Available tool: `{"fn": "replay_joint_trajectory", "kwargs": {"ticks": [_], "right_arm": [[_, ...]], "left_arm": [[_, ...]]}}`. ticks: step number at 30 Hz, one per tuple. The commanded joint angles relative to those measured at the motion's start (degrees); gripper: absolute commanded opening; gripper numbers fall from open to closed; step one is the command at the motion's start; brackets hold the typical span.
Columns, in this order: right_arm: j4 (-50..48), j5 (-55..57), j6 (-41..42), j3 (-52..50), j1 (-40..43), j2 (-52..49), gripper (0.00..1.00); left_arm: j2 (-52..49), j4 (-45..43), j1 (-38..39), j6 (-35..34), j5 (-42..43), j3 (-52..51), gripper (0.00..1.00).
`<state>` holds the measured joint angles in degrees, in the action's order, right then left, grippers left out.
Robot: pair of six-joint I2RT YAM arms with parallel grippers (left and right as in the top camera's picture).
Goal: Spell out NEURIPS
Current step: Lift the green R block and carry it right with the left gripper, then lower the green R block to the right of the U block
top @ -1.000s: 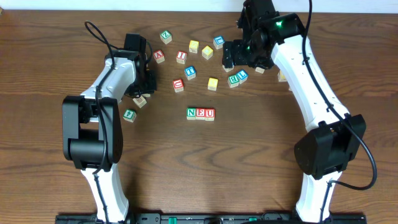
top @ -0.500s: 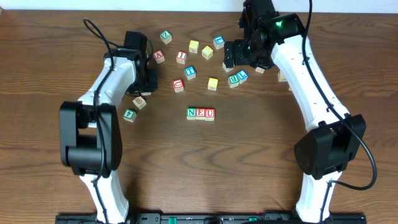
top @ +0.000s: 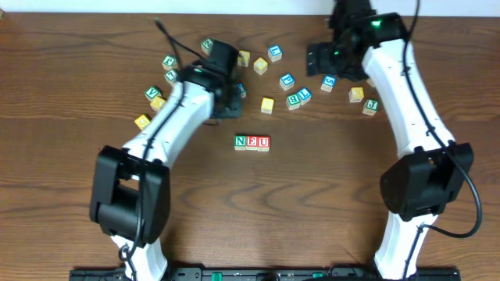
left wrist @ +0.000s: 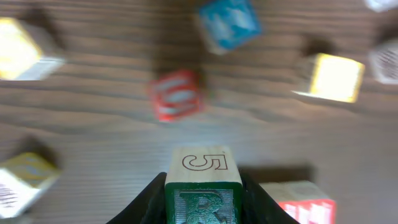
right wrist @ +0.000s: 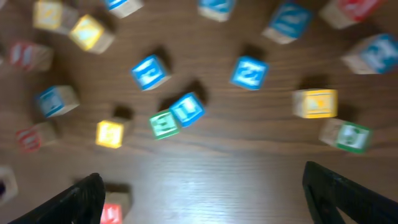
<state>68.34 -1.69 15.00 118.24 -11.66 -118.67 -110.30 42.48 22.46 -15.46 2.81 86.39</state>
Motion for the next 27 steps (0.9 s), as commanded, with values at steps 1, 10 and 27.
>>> {"fn": "replay_joint_trajectory", "kwargs": {"ticks": [1, 10, 27], "right_arm": [[0.1, 1.4, 0.4, 1.0, 4.0, -0.5, 0.96], [1.6, 1.2, 0.4, 1.0, 13.3, -0.5, 0.97], [5.4, 0.5, 0.3, 0.8, 16.1, -0.5, 0.97]], "left_arm": [[1.0, -0.6, 4.5, -2.6, -0.5, 1.7, 0.33], [1.0, -5.0, 13.2, -7.4, -0.5, 1.7, 0.33], [-2.4, -9.1, 21.7, -14.9, -1.0, 0.0, 0.33]]}}
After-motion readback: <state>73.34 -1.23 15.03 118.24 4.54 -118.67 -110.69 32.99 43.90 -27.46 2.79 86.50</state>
